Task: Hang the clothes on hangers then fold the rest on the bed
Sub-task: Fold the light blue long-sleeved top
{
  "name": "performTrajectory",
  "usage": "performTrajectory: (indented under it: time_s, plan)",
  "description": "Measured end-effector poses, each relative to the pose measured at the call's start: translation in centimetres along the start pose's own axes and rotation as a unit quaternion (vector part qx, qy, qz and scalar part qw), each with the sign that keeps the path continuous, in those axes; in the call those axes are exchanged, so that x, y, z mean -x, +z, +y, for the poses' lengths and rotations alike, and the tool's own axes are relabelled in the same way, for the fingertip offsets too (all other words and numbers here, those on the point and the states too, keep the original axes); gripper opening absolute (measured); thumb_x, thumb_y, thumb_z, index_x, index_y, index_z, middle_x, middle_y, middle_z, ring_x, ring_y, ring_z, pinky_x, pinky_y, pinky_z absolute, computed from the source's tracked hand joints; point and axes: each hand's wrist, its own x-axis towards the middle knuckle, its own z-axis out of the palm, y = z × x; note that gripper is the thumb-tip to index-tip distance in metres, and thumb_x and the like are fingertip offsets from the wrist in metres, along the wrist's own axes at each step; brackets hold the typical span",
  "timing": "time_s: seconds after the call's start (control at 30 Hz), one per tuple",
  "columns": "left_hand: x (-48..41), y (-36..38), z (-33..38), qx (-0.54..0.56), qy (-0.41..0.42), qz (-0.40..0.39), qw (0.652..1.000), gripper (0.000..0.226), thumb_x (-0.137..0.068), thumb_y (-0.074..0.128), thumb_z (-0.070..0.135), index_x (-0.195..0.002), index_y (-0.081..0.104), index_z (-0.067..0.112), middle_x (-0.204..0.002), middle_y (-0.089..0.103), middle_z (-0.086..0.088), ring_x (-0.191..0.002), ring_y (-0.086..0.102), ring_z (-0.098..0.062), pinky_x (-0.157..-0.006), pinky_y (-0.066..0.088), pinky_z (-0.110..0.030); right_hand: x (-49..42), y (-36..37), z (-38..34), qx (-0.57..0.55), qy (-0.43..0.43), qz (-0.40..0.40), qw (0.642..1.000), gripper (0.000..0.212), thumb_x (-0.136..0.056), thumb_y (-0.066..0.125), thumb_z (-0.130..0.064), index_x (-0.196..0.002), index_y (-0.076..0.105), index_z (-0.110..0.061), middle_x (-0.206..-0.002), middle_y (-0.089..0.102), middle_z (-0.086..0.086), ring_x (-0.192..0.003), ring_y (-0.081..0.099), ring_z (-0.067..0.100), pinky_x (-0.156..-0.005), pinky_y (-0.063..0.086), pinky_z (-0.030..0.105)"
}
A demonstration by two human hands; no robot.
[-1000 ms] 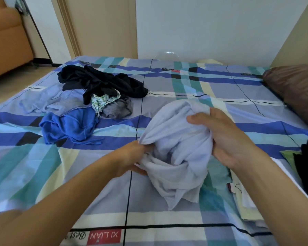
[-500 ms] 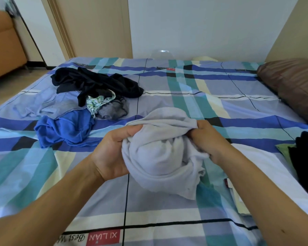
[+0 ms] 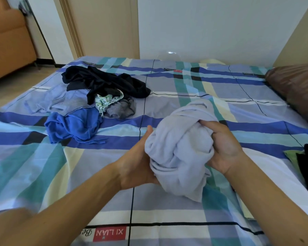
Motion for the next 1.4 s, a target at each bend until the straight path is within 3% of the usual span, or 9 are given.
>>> performTrajectory:
  time_s: [0.13,0.27,0.43,0.63,0.77,0.83,1.1,1.27,1.4]
  plan:
    - [0.3,0.3,0.7,0.13,0.108,-0.036,0.985,0.083,-0.07,0.071,0.072,-0.129,0.069,0.013,-0.135,0.064,-0.014,-0.124,0.062,-0.027,-0.105,0.051,-0.039,-0.3,-0.4,-0.3,0.049,-0.036,-0.007,0.998,0.035,-0.08,0.063,-0.019,-0.113,0.074,-0.011,-0.112,0.075,0.009,-0.1,0.073,0.02,-0.08,0.061,0.031]
    - [1.3,-0.7,2.0,0.126,0.169,-0.053,0.976,0.058,-0.053,0.094,0.037,-0.1,0.08,0.007,-0.102,0.076,-0.012,-0.094,0.074,-0.024,-0.081,0.06,-0.032,-1.3,-1.9,-0.4,0.224,-0.039,0.056,0.972,0.029,-0.086,0.07,-0.013,-0.115,0.072,-0.009,-0.111,0.076,0.012,-0.105,0.071,0.028,-0.093,0.054,0.042]
    - [2.5,-0.7,2.9,0.119,0.2,-0.026,0.972,0.041,-0.04,0.089,0.028,-0.075,0.081,0.008,-0.082,0.077,-0.007,-0.077,0.076,-0.021,-0.065,0.06,-0.029,-2.2,-2.6,0.5,0.309,-0.006,0.086,0.947,0.013,-0.096,0.068,-0.022,-0.105,0.071,-0.014,-0.096,0.077,0.005,-0.091,0.07,0.021,-0.076,0.055,0.033]
    - [1.7,0.1,3.6,0.123,0.169,0.067,0.976,0.05,-0.085,0.054,0.042,-0.115,0.074,0.007,-0.115,0.073,-0.014,-0.1,0.073,-0.025,-0.085,0.061,-0.035,-1.6,-1.7,0.4,0.419,-0.137,0.189,0.878,0.044,-0.085,0.079,-0.022,-0.12,0.053,-0.027,-0.106,0.059,-0.006,-0.095,0.06,0.009,-0.074,0.047,0.021]
    - [1.3,-0.1,3.2,0.1,0.172,0.081,0.977,0.056,-0.092,0.049,0.042,-0.136,0.06,0.009,-0.132,0.065,-0.016,-0.127,0.059,-0.033,-0.109,0.046,-0.045,0.3,0.1,-0.3,0.379,-0.255,0.016,0.89,0.024,-0.086,0.074,-0.03,-0.105,0.063,-0.023,-0.094,0.063,-0.009,-0.091,0.061,0.007,-0.083,0.05,0.021]
    - [1.0,0.3,2.8,0.067,0.164,0.069,0.982,0.057,-0.093,0.046,0.044,-0.135,0.06,0.008,-0.133,0.065,-0.015,-0.129,0.057,-0.032,-0.113,0.041,-0.045,0.8,0.8,0.5,0.457,-0.272,-0.05,0.845,0.032,-0.082,0.07,-0.047,-0.108,0.063,-0.029,-0.101,0.062,-0.01,-0.097,0.06,0.01,-0.084,0.047,0.019]
    - [0.4,0.2,1.7,-0.147,0.177,0.106,0.967,0.059,-0.095,0.043,0.059,-0.123,0.069,0.014,-0.121,0.072,-0.01,-0.118,0.066,-0.024,-0.111,0.043,-0.047,0.3,0.7,1.9,0.618,-0.309,-0.06,0.721,0.018,-0.081,0.073,-0.043,-0.09,0.065,-0.031,-0.1,0.048,-0.011,-0.1,0.054,0.009,-0.085,0.042,0.02]
    - [0.7,-0.8,2.7,-0.185,0.193,0.092,0.959,0.063,-0.092,0.061,0.059,-0.116,0.068,0.001,-0.109,0.074,-0.014,-0.098,0.072,-0.029,-0.086,0.059,-0.033,-0.2,0.1,0.5,0.452,-0.29,0.042,0.842,0.021,-0.099,0.057,-0.012,-0.079,0.06,-0.01,-0.078,0.058,-0.006,-0.072,0.051,0.006,-0.069,0.039,0.02]
    - [1.8,-2.9,4.1,-0.249,0.143,0.023,0.958,0.043,-0.08,0.078,0.022,-0.111,0.067,-0.004,-0.1,0.072,-0.017,-0.085,0.068,-0.023,-0.072,0.056,-0.026,-0.5,-1.2,-2.0,0.174,-0.193,0.215,0.942,0.029,-0.101,0.052,-0.02,-0.073,0.059,-0.019,-0.07,0.062,-0.006,-0.075,0.058,0.014,-0.075,0.047,0.031]
